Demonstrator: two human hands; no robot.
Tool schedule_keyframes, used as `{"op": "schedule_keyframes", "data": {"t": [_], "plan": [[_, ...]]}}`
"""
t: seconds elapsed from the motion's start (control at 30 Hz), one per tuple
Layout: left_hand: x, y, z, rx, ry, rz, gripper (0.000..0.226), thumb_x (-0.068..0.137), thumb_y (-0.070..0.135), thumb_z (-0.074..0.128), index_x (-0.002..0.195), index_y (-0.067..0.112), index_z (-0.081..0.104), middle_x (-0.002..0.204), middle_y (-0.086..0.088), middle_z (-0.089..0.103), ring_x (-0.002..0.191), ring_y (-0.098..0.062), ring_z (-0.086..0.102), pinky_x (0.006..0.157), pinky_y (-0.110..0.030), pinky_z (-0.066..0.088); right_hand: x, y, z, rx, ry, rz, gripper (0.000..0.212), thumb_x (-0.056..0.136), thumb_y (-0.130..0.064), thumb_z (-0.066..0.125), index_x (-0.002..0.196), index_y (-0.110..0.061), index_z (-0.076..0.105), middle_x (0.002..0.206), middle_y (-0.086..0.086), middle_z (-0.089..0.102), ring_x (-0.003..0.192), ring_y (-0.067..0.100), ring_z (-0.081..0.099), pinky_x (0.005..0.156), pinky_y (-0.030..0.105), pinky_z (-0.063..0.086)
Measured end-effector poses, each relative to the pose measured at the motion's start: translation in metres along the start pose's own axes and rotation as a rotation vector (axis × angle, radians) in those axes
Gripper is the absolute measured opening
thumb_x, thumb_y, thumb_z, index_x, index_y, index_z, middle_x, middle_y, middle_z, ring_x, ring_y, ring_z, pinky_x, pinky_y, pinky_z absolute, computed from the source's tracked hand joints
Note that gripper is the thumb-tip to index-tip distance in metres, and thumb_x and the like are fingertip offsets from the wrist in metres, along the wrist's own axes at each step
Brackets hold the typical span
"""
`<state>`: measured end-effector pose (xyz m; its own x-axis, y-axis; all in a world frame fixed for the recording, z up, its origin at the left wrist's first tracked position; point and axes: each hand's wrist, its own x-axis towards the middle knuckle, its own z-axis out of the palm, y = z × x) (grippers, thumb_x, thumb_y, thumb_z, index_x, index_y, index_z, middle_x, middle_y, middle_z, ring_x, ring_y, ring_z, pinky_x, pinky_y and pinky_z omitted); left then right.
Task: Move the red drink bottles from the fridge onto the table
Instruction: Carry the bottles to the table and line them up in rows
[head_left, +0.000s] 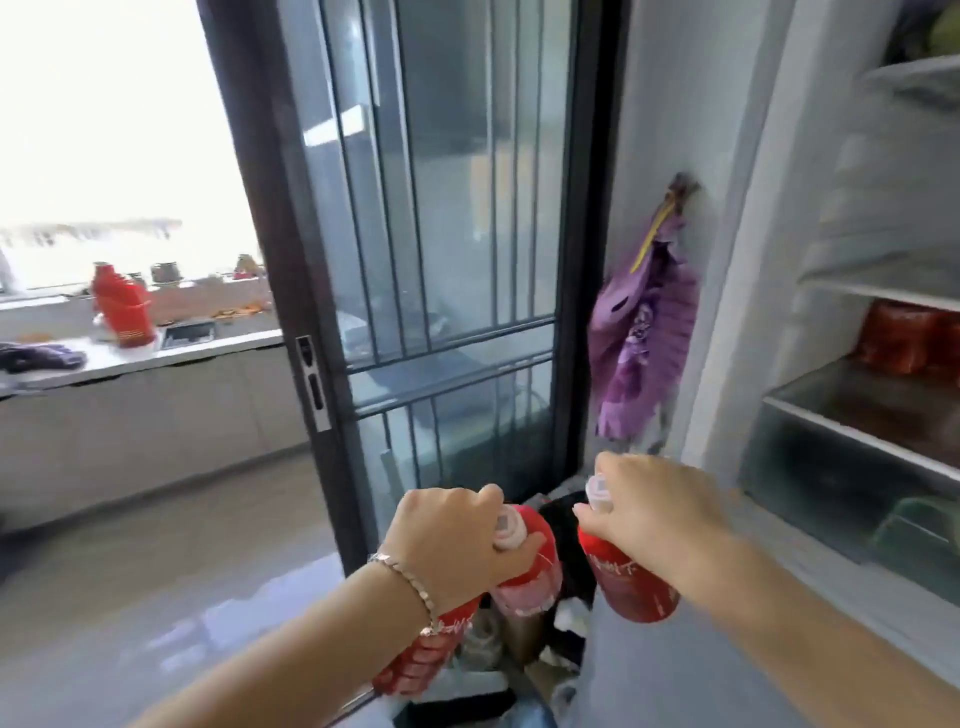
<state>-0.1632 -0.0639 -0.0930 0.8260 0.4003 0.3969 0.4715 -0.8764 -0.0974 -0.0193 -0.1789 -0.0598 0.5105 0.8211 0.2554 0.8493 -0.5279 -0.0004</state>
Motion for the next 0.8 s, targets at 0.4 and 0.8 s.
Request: {"op": "schedule_keyframes", "data": {"t": [0.4,0.8], "plan": [[-0.387,-0.157,-0.113,0.374,-0.061,-0.720,0.053,0.043,0.066,0.074,0.043,0.018,0.052,0.032,0.003,0.049,0.027,-0.009,0.047,0.032,-0.010,0.027,-0.116,-0.375,0.031,0.178,0.041,-0.803,0.037,0.084,-0.055,0.051,0.097,-0.022,0.057,0.098,-0.002,0.069,0.090,0.023,0.065,0.063,0.027,0.037],[-0.776,-0.198,-0.230,0.489,-0.230,-1.342,0.055,0.080,0.072,0.030,0.091,0.023,0.053,0.091,0.000,0.069,0.086,-0.022,0.064,0.061,-0.028,0.029,-0.381,-0.730,0.004,0.372,-0.134,-1.394,0.030,0.080,-0.054,0.050,0.090,-0.027,0.057,0.089,-0.005,0.070,0.075,0.018,0.064,0.050,0.020,0.039]]}}
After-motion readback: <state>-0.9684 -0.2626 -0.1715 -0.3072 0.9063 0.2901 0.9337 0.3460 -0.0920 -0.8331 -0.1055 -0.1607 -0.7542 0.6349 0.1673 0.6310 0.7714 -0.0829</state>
